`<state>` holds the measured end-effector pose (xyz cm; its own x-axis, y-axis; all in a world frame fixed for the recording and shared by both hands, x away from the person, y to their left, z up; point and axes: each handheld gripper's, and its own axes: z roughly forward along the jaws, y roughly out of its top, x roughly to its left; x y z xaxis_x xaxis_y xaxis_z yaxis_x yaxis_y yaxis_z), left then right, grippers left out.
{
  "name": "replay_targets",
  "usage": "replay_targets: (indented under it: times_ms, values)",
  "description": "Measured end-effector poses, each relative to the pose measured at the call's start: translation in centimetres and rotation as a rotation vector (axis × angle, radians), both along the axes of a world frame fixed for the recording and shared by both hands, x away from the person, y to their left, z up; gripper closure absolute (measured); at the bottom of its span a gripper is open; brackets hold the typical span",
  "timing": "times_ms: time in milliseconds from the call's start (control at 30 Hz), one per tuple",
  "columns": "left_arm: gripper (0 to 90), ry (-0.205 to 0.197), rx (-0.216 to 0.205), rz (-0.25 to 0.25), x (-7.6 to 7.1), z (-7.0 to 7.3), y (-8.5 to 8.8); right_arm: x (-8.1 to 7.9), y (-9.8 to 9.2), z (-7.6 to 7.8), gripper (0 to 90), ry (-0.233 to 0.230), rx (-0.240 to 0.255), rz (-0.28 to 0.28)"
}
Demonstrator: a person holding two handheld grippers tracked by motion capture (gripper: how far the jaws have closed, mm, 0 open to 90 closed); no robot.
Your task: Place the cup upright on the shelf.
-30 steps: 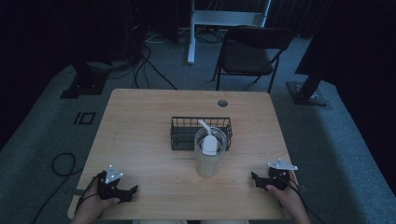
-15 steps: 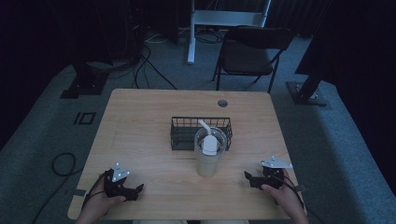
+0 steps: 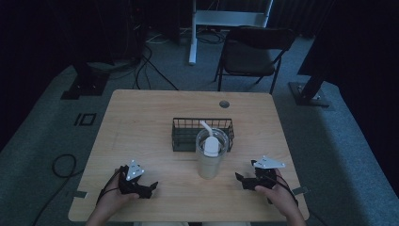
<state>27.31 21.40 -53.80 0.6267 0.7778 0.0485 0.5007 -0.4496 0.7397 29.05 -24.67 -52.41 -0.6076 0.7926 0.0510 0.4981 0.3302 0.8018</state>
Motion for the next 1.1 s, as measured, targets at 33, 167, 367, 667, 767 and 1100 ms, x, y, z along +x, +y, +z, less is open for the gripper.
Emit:
replay_targets:
  times_ms: [33, 167, 367, 667, 767, 1100]
  values:
    - [0.6, -0.007, -0.003, -0.004, 0.1, 0.0, -0.3, 0.0, 0.0, 0.0, 13.4, 0.000, 0.000, 0.000]
    - [0.6, -0.040, -0.053, -0.038, 0.5, 0.4, -1.9, 0.2, 0.6, 0.8, 13.5, -0.021, 0.029, 0.035]
    - [0.6, -0.076, -0.069, -0.075, 0.9, 0.7, -3.4, 0.3, 1.3, 1.7, 13.5, -0.040, 0.066, 0.075]
    - [0.6, -0.122, -0.104, -0.146, 1.4, 1.3, -6.3, 0.5, 2.4, 2.2, 13.8, -0.076, 0.122, 0.148]
    - [0.6, -0.133, -0.130, -0.177, 1.6, 1.4, -7.6, 0.5, 2.9, 2.4, 13.9, -0.095, 0.151, 0.188]
    - [0.7, -0.149, -0.156, -0.252, 2.3, 1.2, -10.7, 0.8, 3.9, 3.4, 15.0, -0.147, 0.221, 0.256]
